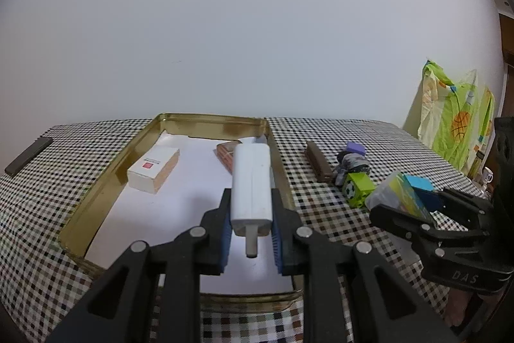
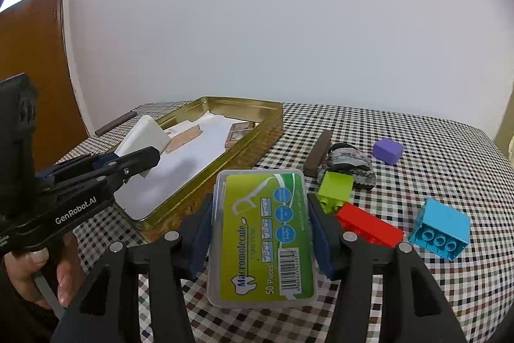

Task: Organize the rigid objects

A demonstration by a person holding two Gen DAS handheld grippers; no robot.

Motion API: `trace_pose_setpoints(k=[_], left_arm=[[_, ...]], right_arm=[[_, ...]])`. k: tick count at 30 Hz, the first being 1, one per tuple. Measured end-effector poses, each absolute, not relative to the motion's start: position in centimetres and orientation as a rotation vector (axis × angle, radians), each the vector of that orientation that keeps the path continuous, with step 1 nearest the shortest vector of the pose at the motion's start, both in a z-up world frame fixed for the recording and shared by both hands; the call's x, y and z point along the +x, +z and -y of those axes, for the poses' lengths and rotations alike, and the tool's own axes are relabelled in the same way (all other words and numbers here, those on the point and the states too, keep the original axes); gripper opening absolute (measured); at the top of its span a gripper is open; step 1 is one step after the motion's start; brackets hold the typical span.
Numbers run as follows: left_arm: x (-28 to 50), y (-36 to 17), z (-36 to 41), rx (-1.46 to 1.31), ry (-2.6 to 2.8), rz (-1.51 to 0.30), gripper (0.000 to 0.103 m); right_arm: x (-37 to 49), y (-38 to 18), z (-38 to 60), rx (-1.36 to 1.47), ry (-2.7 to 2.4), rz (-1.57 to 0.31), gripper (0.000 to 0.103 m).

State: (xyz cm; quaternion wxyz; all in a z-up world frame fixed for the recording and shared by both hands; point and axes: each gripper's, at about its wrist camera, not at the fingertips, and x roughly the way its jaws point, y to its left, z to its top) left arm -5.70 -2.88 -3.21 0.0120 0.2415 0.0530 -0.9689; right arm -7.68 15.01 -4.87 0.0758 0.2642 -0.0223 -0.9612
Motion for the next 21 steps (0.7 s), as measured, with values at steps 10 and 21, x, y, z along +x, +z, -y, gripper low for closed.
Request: trace_pose_setpoints(k=[10, 21], left_arm=[[-5.3, -3.3, 4.1, 0.767, -3.006, -0.193, 0.019], [-5.8, -3.9, 6.2, 0.835, -2.94, -0.197, 0.019]], right_arm=[[-8.1, -5.0, -13.4, 0.78, -2.86, 0.049, 0.057], [-9.7, -5.0, -12.0, 0.796, -2.841, 0.024, 0.057]])
